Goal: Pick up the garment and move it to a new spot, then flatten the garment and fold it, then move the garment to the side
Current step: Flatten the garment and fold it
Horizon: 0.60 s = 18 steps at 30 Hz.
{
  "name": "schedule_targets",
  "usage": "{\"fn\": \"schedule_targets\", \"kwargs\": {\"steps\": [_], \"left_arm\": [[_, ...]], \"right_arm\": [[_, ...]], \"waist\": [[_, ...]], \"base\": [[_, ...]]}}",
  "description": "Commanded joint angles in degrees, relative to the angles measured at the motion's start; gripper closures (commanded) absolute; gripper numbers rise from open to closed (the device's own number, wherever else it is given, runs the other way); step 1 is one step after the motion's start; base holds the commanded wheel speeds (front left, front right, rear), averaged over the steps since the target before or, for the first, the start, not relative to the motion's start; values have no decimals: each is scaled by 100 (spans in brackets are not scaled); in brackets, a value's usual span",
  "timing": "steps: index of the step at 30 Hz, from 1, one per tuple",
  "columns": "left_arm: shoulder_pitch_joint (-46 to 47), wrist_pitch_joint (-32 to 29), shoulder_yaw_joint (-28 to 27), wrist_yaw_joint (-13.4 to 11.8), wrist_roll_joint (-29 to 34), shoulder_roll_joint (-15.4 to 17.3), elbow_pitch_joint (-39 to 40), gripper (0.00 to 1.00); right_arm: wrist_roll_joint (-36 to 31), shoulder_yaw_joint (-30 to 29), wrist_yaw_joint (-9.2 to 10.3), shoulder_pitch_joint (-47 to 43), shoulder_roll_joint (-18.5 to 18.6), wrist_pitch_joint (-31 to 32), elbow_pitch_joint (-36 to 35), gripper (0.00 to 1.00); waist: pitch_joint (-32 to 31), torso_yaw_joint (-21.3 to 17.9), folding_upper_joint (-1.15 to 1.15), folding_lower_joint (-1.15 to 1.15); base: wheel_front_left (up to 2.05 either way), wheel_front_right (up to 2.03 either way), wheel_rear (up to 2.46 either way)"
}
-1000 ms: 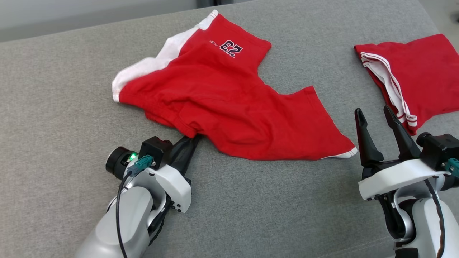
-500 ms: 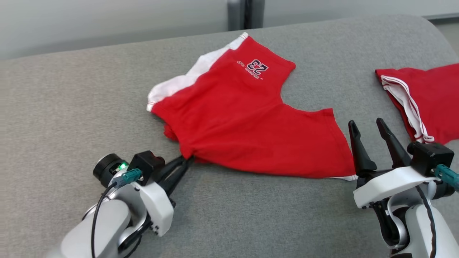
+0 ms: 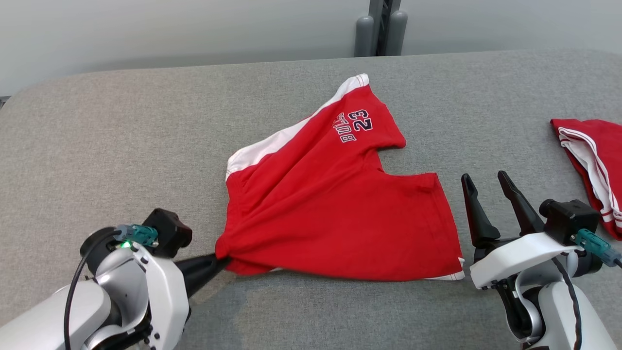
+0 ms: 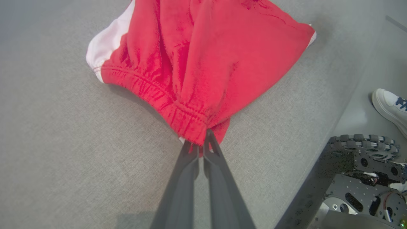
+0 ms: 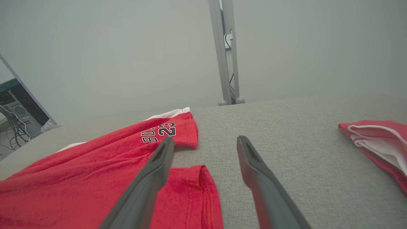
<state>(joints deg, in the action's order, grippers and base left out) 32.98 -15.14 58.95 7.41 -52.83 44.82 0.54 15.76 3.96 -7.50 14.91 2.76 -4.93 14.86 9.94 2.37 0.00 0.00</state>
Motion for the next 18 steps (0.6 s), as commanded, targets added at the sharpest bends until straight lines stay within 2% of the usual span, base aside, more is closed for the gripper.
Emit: {"fn": "schedule_targets", "kwargs": {"steps": [1,3,4,5,6,10,15,18], "left_arm": [[-91,-95,30,-21,-76,33,61,100],[-134,-227,81,-37,-168,43,198,100],[-165,-227,94,-67,-177,18,223,89],[-220,-229,133,-89,-178,-12,234,60],[-275,-225,165,-124,-193,-54,226,0],[-348,-205,157,-265,-291,-187,164,0],[-412,150,-180,-486,-480,-187,159,0],[-441,561,-504,-771,-516,-136,94,0]], "right_arm": [[30,-10,2,57,31,-51,17,0],[36,7,2,75,32,-58,55,0],[36,19,2,87,32,-62,73,0],[33,31,2,103,32,-64,87,0],[31,39,2,117,32,-64,99,0],[6,50,2,160,32,-37,134,0],[-33,11,2,151,31,-7,134,0],[-60,9,2,138,31,4,102,0]], "waist": [[4,15,0,0],[13,20,0,0],[18,17,0,0],[20,11,0,0],[20,5,0,0],[9,-20,0,0],[-43,-33,0,0],[-67,-42,0,0]], "base": [[0,0,0],[0,0,0],[0,0,0],[0,0,0],[0,0,0],[0,0,0],[0,0,0],[0,0,0]]}}
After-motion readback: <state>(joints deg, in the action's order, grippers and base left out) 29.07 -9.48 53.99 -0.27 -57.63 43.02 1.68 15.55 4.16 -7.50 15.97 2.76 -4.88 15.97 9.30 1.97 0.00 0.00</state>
